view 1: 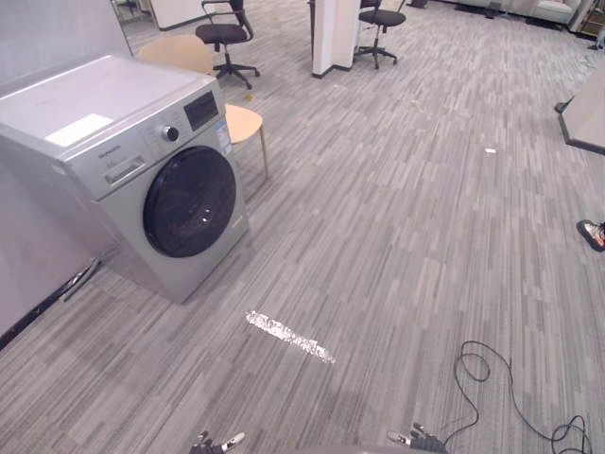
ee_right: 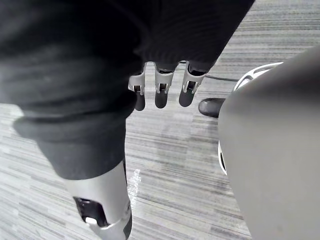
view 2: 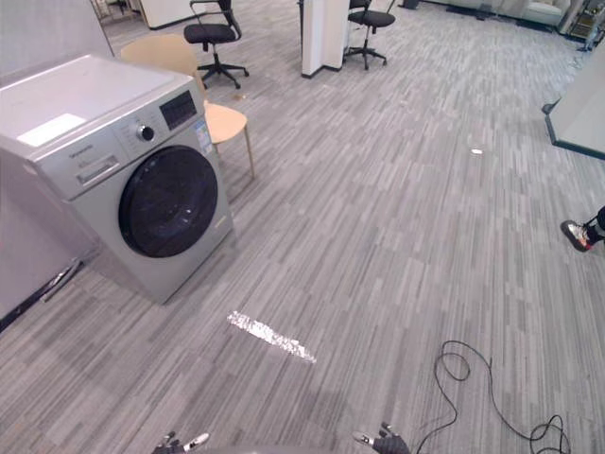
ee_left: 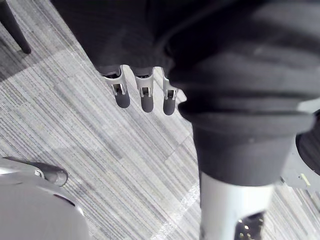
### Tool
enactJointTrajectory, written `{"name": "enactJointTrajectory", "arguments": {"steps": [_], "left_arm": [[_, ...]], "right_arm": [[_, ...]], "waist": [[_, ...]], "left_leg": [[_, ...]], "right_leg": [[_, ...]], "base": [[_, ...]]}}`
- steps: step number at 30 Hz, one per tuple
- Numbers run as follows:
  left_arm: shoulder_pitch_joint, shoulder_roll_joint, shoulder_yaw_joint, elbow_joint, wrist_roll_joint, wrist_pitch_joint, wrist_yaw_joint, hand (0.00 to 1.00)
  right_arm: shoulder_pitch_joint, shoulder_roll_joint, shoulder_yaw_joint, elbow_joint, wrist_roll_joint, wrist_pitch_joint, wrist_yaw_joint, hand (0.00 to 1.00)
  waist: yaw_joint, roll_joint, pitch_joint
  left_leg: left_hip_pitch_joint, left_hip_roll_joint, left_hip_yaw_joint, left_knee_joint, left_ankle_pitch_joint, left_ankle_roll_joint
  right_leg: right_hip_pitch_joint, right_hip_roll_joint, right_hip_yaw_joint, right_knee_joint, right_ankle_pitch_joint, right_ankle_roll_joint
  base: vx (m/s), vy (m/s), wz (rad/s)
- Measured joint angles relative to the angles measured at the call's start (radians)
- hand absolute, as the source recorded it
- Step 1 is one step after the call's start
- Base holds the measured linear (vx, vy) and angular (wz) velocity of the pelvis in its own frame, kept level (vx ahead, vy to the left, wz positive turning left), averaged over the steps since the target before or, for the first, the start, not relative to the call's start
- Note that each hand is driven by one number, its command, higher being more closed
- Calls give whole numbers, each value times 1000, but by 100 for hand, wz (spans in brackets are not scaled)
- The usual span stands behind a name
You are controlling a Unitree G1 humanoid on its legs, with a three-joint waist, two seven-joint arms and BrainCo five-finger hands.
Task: Organize washtable
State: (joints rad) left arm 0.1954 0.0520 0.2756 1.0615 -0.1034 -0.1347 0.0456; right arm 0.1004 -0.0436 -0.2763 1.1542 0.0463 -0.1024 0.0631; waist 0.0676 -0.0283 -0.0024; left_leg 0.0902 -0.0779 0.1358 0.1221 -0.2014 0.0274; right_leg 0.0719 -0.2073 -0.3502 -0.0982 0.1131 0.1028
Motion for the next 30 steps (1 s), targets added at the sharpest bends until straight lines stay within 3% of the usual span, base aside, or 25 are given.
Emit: {"name": "enactJointTrajectory", "arguments": {"steps": [14,15,30], "left_arm": [[-1,1,-31,9,1,0,-1,0],[17,20,-29,4,2,-1,-1,0],[15,21,-42,4,37,-7,0,0]], "right_arm": [[8,-3,-3,1,0,0,-1,0],[-24,15,-21,8,-8,-1,-18,0],[-23,14,-52,8,16,-1,-19,0]], "waist": [[-2,28,-36],[-50,-6,6],[-52,7,21]], "left_leg": [[-9,-1,-34,40,0,1],[-11,23,-86,-194,144,5],[-9,27,-77,-188,145,5]], "right_leg": [[3,2,-1,2,-12,-16],[-11,41,-3,41,-91,12],[-7,39,-8,50,-92,12]], "base": [[-2,-50,-6],[0,0,0],[0,0,0]]}}
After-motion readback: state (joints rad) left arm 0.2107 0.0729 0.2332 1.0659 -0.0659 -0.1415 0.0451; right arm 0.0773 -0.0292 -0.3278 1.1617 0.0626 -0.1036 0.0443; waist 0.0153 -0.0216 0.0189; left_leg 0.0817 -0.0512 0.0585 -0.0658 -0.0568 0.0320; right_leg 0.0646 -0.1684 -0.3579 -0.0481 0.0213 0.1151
